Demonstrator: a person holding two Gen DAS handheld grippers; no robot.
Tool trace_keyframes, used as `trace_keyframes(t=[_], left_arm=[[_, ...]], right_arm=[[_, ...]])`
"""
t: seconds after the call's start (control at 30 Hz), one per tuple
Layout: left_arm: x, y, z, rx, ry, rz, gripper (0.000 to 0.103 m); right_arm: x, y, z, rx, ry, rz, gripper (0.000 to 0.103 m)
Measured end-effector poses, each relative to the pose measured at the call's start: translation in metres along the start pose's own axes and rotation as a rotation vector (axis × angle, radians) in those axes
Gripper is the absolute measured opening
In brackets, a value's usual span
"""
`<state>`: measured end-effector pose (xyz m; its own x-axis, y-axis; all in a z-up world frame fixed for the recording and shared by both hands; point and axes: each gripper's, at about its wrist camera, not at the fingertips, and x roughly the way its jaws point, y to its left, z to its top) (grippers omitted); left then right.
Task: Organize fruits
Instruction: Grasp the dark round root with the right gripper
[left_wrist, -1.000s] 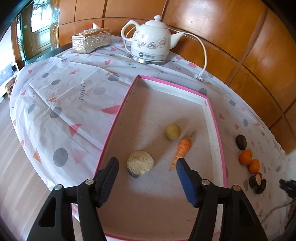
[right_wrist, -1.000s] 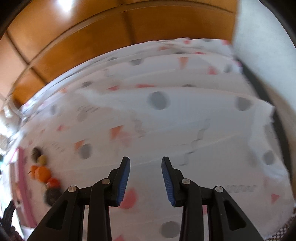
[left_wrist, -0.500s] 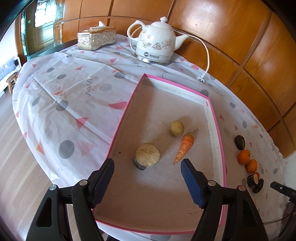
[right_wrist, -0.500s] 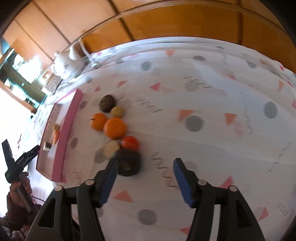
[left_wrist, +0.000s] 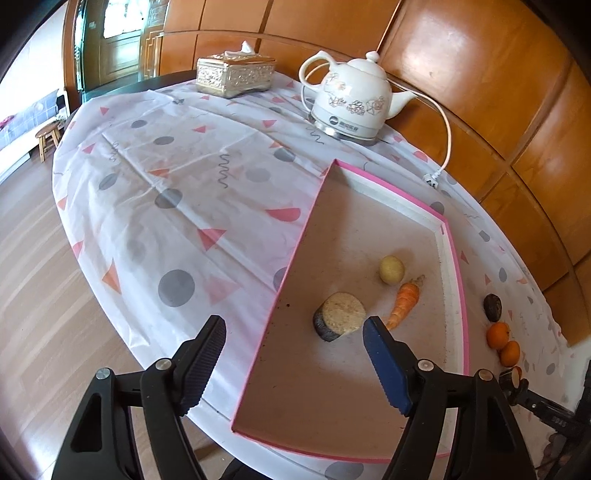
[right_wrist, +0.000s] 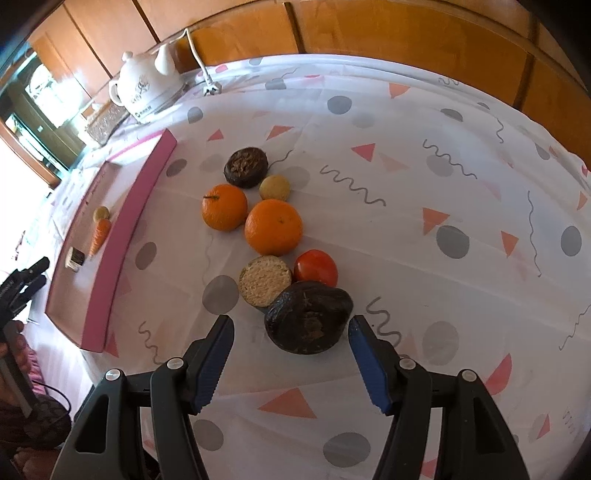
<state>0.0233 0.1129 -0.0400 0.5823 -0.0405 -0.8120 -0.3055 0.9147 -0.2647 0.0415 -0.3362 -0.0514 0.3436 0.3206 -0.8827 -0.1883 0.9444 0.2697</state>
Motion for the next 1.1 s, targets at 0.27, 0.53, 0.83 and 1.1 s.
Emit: trace_keyframes(t=[0.27, 0.53, 0.83, 1.1], left_arm=[[0.002, 0.005, 0.0, -0.014, 0.007, 0.004, 0.077], [0.002, 0.01, 0.0, -0.031, 0.002, 0.02, 0.078], [0.003, 0.015, -0.001, -0.053, 0.004, 0.034, 0.078], [0.004, 0.016, -0.001, -0.057, 0.007, 0.031, 0.078]], right_arm=[[0.002, 0.004, -0.005, -0.027, -0.013, -0.019, 0.047], [-0.018, 0.015, -0.014, -0.021, -0.077, -0.038, 0.047], [-0.038, 0.056, -0.007, -0.07, -0.139, 0.061, 0.047], [-0.024, 0.136, 0.008, -0.216, -0.117, 0.186, 0.047]])
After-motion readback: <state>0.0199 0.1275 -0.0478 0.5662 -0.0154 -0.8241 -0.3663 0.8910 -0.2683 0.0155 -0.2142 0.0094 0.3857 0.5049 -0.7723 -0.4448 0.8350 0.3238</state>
